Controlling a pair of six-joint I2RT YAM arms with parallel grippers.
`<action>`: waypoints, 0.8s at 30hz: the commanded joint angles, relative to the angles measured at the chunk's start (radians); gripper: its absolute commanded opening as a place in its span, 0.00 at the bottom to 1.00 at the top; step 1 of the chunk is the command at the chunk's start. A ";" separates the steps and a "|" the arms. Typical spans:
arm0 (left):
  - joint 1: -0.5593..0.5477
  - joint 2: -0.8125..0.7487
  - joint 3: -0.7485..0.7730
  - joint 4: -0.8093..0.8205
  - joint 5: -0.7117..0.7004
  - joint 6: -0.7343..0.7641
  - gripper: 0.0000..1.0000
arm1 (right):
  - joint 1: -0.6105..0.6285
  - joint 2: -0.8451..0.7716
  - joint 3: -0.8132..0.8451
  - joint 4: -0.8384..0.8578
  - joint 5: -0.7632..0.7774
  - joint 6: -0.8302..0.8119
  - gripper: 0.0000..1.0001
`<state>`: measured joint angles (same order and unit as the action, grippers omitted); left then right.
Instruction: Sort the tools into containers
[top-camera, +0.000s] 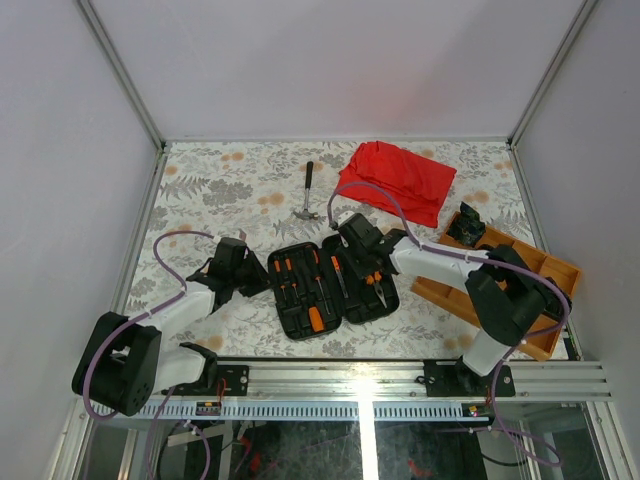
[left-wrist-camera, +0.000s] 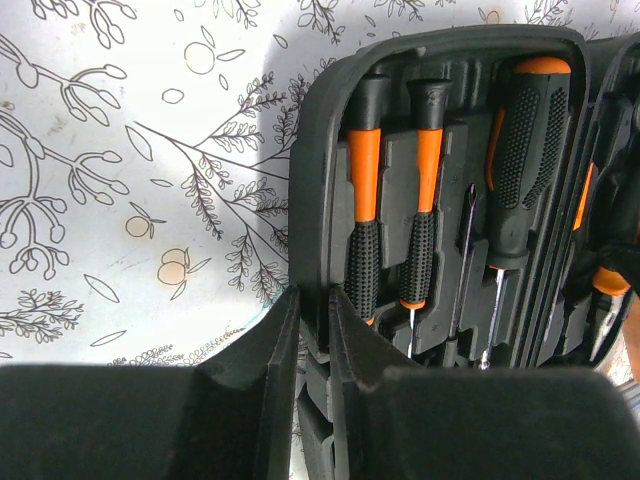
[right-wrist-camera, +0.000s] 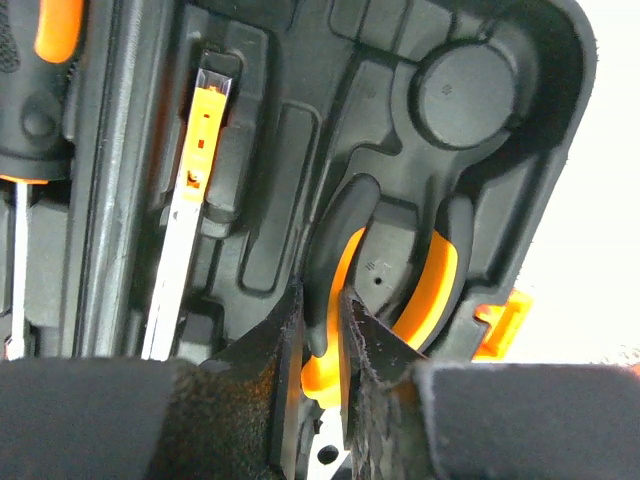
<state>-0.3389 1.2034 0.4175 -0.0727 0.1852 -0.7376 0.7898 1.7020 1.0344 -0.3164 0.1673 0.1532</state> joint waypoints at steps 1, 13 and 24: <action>-0.011 0.022 0.000 -0.022 0.018 0.032 0.06 | -0.013 -0.120 0.006 0.031 0.014 -0.041 0.01; -0.011 0.023 0.001 -0.024 0.019 0.032 0.06 | -0.042 -0.078 0.027 0.028 -0.056 -0.044 0.00; -0.010 0.025 0.000 -0.021 0.022 0.032 0.06 | -0.041 -0.001 0.015 0.039 -0.074 -0.020 0.01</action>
<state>-0.3397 1.2072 0.4198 -0.0727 0.1864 -0.7376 0.7532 1.6871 1.0290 -0.3035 0.0921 0.1276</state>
